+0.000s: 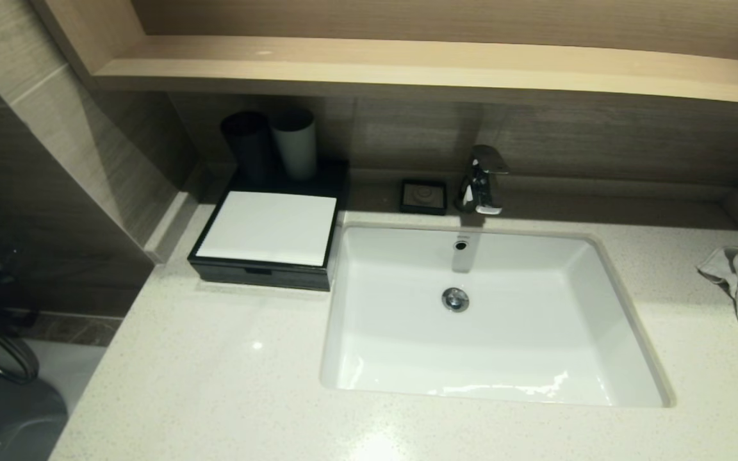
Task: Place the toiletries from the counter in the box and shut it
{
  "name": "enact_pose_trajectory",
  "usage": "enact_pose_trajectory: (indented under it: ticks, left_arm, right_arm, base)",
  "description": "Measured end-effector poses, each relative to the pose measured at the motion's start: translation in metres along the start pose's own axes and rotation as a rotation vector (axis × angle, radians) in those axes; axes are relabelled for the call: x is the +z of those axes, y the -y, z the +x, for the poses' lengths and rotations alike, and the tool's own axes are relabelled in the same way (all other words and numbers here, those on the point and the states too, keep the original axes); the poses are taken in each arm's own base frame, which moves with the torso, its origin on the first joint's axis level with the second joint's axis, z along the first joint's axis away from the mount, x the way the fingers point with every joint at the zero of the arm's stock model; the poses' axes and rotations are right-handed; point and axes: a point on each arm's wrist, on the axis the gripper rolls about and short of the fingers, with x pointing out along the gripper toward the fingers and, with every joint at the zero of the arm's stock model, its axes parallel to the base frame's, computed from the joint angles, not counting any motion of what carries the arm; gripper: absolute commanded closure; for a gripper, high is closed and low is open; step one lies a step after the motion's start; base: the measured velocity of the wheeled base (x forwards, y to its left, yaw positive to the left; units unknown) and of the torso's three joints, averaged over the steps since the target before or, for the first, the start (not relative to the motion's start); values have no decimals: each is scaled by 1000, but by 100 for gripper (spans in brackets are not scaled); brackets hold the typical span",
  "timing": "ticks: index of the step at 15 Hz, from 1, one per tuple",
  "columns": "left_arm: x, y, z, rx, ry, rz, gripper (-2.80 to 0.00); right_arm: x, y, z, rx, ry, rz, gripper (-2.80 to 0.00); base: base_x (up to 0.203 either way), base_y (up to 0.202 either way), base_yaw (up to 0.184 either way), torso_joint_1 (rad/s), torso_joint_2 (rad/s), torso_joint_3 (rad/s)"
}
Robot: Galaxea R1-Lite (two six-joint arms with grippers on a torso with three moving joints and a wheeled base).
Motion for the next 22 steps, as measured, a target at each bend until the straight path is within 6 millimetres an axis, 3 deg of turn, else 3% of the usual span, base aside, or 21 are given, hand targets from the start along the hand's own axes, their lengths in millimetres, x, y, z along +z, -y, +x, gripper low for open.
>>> enact_pose_trajectory:
  ticks: [5,22]
  left_arm:
    - [-5,1,0,-19,-44,-73,0]
    - [-5,1,0,-14,-45,-82,0]
  right_arm:
    - [0,0,0,0,0,0,0]
    - [0,0,0,0,0,0,0]
  base:
    - [0,0,0,0,0,0]
    - [0,0,0,0,0,0]
